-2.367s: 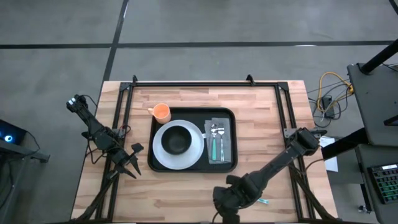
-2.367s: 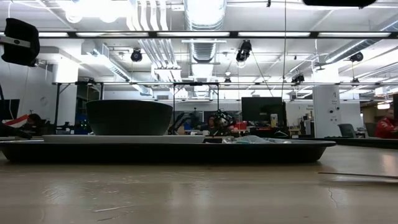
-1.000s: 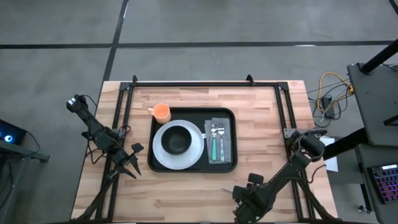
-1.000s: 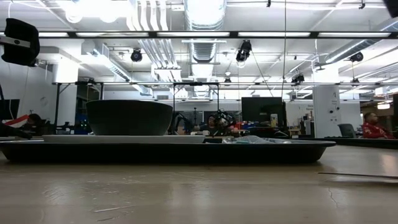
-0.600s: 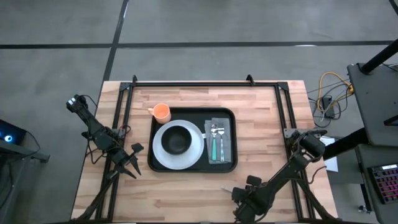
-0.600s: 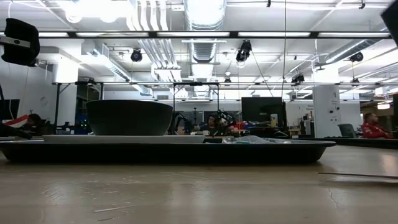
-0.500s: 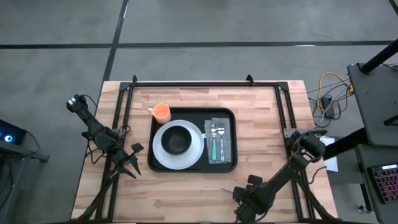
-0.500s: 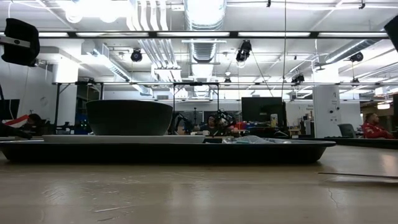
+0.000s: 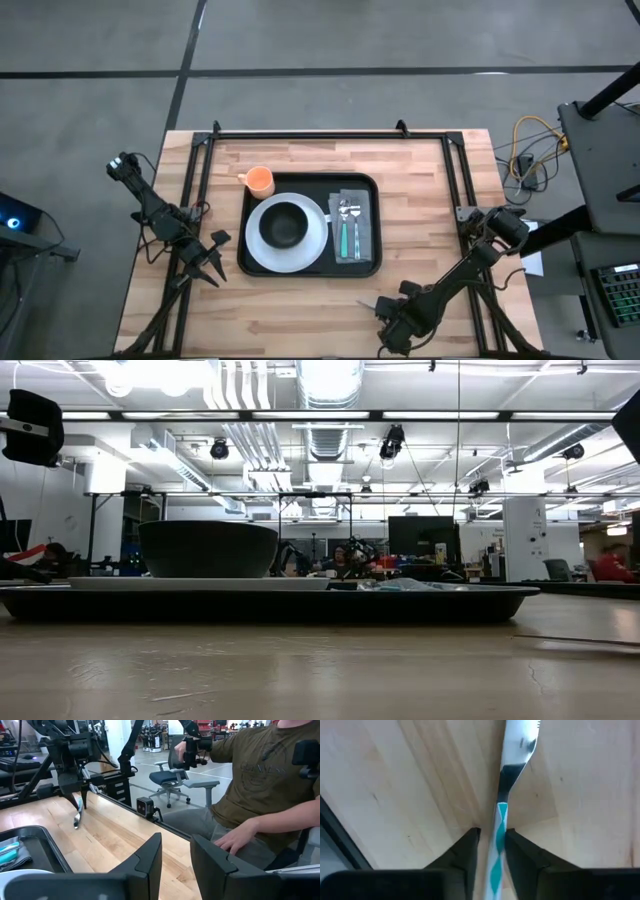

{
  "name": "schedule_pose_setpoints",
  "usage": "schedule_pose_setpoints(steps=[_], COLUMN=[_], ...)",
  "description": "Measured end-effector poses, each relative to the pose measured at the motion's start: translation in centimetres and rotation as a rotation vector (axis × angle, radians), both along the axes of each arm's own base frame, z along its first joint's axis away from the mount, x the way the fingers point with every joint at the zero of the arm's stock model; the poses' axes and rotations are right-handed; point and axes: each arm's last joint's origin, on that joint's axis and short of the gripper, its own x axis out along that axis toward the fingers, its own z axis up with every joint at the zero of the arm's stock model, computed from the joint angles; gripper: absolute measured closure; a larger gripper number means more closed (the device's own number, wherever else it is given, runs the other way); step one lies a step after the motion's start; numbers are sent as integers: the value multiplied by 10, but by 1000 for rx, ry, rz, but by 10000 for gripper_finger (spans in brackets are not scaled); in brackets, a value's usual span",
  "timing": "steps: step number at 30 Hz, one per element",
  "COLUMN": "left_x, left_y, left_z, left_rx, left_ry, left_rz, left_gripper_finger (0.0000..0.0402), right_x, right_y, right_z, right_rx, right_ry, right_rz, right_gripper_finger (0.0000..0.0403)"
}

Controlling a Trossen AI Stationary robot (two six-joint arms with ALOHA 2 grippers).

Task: Set up tray
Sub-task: Put the knife on top of the napkin on the right of the fork

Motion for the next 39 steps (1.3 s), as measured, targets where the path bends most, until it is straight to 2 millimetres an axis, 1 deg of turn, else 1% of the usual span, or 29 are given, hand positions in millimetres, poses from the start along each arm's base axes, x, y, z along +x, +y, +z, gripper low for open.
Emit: schedule_pose_setpoints(steps=[5,6,13,15,19,22,24,29,33,39], left_x=[0,0,0,0,0,0,0,0,0,0], left_y=[0,0,0,0,0,0,0,0,0,0], left_z=[0,0,0,0,0,0,0,0,0,0], left_rx=[0,0,0,0,0,0,0,0,0,0], left_ry=[0,0,0,0,0,0,0,0,0,0], left_rz=[0,0,0,0,0,0,0,0,0,0], left_gripper_finger=[318,318,318,318,318,318,318,318,318,318], right_x=[1,1,1,0,-2,-2,-2,-3,-3,7], right_y=[1,1,0,0,-3,-4,-6,-8,-14,-27], right_z=[0,0,1,6,17,34,42,46,47,48], right_rx=[16,17,12,11,3,27,32,18,-16,-35], right_ry=[6,7,3,-14,-42,-98,-128,-140,-110,-90], right_rz=[3,6,1,-13,-56,-93,-119,-155,-196,-317], right_gripper_finger=[376,382,387,388,389,389,389,390,390,390])
